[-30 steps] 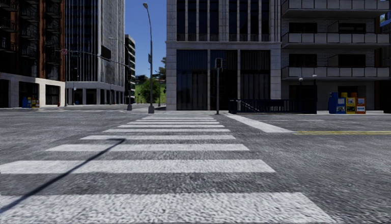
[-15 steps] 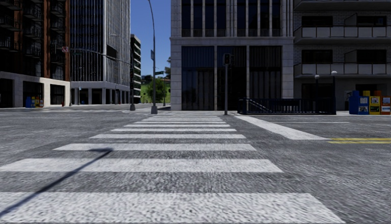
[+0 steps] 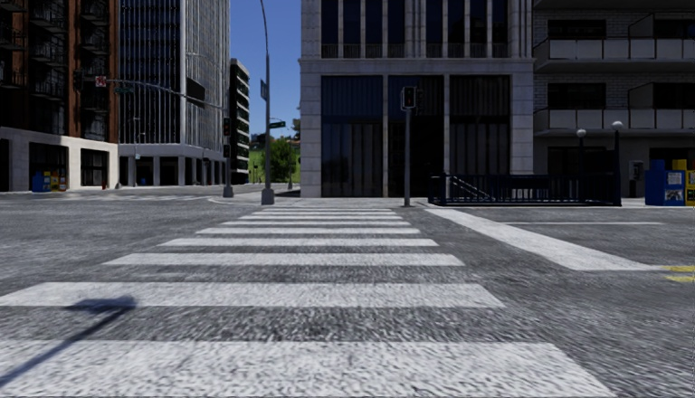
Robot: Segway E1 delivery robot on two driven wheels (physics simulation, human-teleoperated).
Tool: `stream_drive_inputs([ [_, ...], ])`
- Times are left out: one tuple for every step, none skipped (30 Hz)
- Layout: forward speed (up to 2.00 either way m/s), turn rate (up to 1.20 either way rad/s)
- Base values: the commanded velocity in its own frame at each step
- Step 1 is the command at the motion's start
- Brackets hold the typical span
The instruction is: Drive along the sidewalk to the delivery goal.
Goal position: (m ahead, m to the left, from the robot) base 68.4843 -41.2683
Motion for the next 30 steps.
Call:
stream_drive_inputs([
  [2.00,0.03],
  [2.00,0.03],
  [2.00,0.08],
  [2.00,0.12],
  [2.00,0.14],
  [2.00,0.14],
  [2.00,0.16],
  [2.00,0.19],
  [2.00,0.20],
  [2.00,0.20],
  [2.00,0.21],
  [2.00,0.21],
  [2.00,0.21],
  [2.00,0.21],
  [2.00,0.21],
  [2.00,0.21],
  [2.00,0.21],
  [2.00,0.19],
  [2.00,0.07],
  [2.00,0.00],
  [2.00,0.00],
  [2.00,0.00],
  [2.00,0.00],
  [2.00,0.00],
  [2.00,0.00],
  [2.00,0.00],
  [2.00,0.00],
  [2.00,0.00],
  [2.00,0.00],
  [2.00,0.00],
])
